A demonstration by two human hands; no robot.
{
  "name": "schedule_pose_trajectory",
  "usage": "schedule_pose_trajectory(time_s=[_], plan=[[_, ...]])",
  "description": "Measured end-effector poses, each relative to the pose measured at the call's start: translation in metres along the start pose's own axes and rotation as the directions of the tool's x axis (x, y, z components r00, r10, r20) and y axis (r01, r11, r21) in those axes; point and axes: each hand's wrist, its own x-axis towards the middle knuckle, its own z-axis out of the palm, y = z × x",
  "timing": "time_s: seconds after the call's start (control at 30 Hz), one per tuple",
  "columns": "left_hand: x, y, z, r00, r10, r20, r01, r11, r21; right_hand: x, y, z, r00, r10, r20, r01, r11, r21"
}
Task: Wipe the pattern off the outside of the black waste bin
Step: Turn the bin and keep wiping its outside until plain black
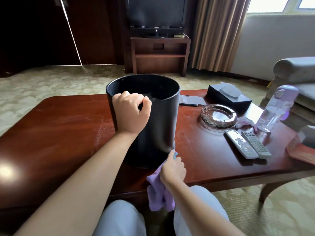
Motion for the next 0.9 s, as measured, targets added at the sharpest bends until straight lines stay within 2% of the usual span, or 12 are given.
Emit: schedule_pose_trajectory(time_s=[0.17,0.3,0.43,0.6,0.77,0.9], plan=[[0.001,0.0,-0.002,1.0,-0.005,0.023,0.005,1.0,-0.01,-0.037,-0.032,0.027,0.999,0.023,0.028,-0.023,1.0,-0.012],[0.001,0.0,-0.002,1.0,-0.005,0.023,0.006,1.0,-0.013,-0.036,-0.03,0.026,1.0,-0.007,0.014,0.008,0.999,-0.054],[0.001,0.0,-0.002,0.999,-0.019,0.026,0.019,1.0,-0.001,-0.013,-0.013,0.009,1.0,-0.012,0.002,0.012,0.998,-0.069],[0.0,-0.001,-0.001,1.0,-0.021,0.02,0.022,1.0,-0.018,0.033,0.003,-0.015,0.994,0.035,0.099,-0.033,0.999,-0.024],[0.0,0.0,-0.001,1.0,-0.019,0.009,0.019,1.0,-0.001,0.006,-0.001,-0.001,1.0,0.023,-0.015,-0.023,1.0,0.006],[0.001,0.0,-0.004,0.999,-0.021,0.05,0.022,1.0,-0.019,-0.019,-0.009,0.014,1.0,0.029,0.0,-0.029,0.999,0.035]])
